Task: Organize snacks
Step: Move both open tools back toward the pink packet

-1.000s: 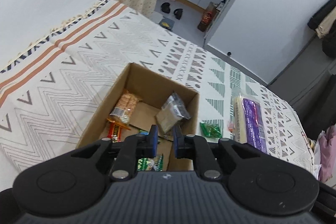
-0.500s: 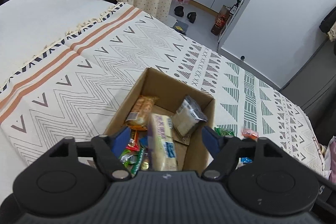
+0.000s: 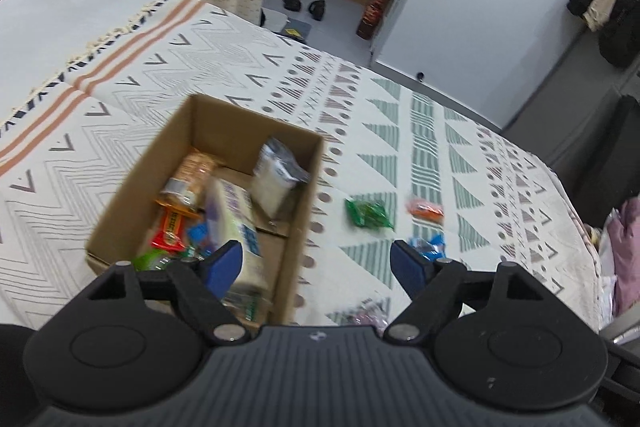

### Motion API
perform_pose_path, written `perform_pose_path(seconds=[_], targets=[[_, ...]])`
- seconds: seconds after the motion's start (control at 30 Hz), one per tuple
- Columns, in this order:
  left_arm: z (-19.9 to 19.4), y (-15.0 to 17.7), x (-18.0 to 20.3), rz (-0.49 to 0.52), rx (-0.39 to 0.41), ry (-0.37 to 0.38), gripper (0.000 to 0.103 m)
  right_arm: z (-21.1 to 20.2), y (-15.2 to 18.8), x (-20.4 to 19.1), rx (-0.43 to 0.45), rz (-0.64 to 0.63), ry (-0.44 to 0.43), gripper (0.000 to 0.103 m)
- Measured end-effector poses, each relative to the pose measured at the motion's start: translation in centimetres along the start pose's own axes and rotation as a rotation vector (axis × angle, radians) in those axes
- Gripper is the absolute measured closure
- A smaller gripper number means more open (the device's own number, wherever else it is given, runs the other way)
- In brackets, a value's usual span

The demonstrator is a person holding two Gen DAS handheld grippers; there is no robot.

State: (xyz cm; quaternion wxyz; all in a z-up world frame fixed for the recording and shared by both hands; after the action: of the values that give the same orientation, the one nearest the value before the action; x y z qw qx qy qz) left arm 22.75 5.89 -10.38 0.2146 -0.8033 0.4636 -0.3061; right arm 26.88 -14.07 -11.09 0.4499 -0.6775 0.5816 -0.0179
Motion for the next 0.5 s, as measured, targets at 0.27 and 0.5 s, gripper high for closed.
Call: perform_pose_path(seconds=[0.27, 0.5], targets=[[0.6, 1.9, 2.9, 0.048, -0.01, 0.035, 0.023, -0.9, 0.9, 3.3, 0.001, 0.039, 0.028, 0.04], [1.9, 3.6, 4.5, 0.087, -0.03, 0.043, 0.024, -0.7, 1.9, 5.9, -0.006, 0.089, 0.08, 0.04]])
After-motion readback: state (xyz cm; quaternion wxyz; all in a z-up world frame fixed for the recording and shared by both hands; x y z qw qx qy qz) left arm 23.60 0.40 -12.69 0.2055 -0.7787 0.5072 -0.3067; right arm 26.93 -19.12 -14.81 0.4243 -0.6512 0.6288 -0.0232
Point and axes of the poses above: each gripper's, at about its wrist camera, not at the fingertips, and z roughly the way its jaws point, x to its right, y to its underside, the point moved 5 cm from there along z, roughly the way its jaws point, and after that the axes turned 4 degrees about x, right-handed, at the moved point
